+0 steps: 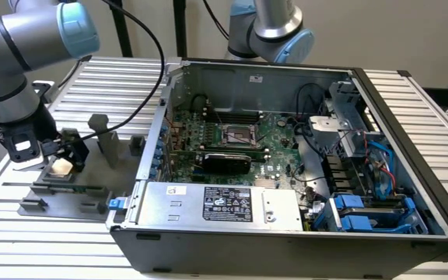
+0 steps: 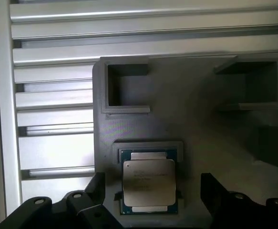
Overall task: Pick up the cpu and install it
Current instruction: 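Pick up the cpu and move it towards the insertion slot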
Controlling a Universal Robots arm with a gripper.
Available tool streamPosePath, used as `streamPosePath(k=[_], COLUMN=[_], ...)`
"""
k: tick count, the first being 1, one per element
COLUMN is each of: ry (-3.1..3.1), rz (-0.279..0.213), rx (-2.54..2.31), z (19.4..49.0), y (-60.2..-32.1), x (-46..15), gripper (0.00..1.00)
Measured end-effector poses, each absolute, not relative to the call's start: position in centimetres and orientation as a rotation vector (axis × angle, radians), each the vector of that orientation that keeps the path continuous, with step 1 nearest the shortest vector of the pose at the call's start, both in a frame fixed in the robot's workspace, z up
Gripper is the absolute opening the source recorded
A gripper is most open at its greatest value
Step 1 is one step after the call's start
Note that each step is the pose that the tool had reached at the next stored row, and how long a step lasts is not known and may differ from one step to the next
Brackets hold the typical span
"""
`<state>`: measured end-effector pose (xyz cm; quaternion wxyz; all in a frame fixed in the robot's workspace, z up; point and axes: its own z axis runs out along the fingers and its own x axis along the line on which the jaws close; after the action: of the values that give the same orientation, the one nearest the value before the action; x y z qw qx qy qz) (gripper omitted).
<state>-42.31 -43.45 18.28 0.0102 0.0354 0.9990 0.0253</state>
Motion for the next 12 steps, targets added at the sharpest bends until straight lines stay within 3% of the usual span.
streamPosePath(k=[1,2,4,5,12], ry=[3.118,3.118,3.118,3.118,3.118], rz=[0.079,0.079,0.079,0.079,0.079], rx=[0.110,0.110,0.110,0.110,0.110], z=[18.27,18.26,18.25,18.26,18.26], y=[-43.44,-43.42,-43.38,-43.35,-43.27], x=[-42.30,-42.30,-42.30,-42.30,-42.32], gripper=[0.87,0.80,0.80,0.73,0.73])
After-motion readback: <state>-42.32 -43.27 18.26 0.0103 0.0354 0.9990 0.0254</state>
